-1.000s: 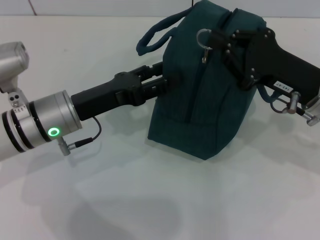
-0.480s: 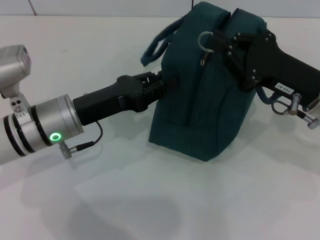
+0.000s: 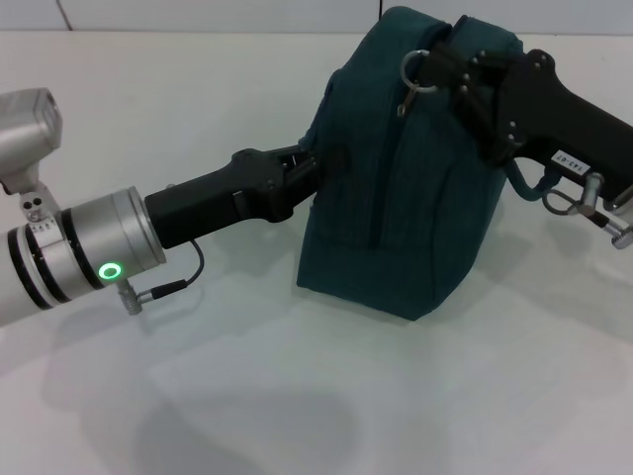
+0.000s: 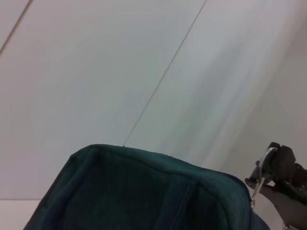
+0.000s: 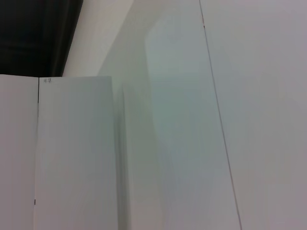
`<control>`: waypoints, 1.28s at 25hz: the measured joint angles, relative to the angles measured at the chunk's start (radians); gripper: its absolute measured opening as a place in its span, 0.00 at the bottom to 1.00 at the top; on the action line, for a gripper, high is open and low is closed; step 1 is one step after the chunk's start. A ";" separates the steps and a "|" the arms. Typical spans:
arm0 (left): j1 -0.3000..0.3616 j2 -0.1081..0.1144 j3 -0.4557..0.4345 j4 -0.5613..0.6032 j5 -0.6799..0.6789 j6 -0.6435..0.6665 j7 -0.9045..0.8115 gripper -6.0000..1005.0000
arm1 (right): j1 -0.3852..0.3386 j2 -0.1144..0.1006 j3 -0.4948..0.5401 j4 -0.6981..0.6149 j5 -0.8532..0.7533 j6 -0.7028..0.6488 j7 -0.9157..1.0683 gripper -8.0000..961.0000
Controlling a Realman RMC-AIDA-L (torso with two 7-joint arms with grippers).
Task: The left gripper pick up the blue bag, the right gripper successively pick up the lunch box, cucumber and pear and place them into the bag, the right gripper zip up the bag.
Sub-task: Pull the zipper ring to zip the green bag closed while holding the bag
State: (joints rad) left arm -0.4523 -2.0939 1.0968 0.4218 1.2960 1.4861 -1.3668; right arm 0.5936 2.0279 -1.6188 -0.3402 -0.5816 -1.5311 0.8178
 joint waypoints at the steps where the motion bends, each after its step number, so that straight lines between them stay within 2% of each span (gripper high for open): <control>1: -0.001 0.000 0.000 0.000 0.000 0.004 0.001 0.14 | 0.000 0.000 0.000 0.000 0.002 0.001 0.001 0.02; 13: 0.002 0.000 0.000 0.000 0.004 0.061 0.050 0.07 | 0.006 0.000 0.002 0.003 0.050 0.005 0.035 0.02; 22: 0.002 0.001 0.023 0.000 0.007 0.065 0.072 0.07 | 0.007 0.000 0.002 0.003 0.060 0.040 0.047 0.02; 32: 0.006 0.002 0.028 0.000 0.007 0.095 0.104 0.07 | 0.019 -0.001 -0.004 0.003 0.063 0.119 0.152 0.02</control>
State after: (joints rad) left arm -0.4467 -2.0923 1.1243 0.4218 1.3027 1.5816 -1.2633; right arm 0.6125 2.0265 -1.6233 -0.3375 -0.5190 -1.4120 0.9700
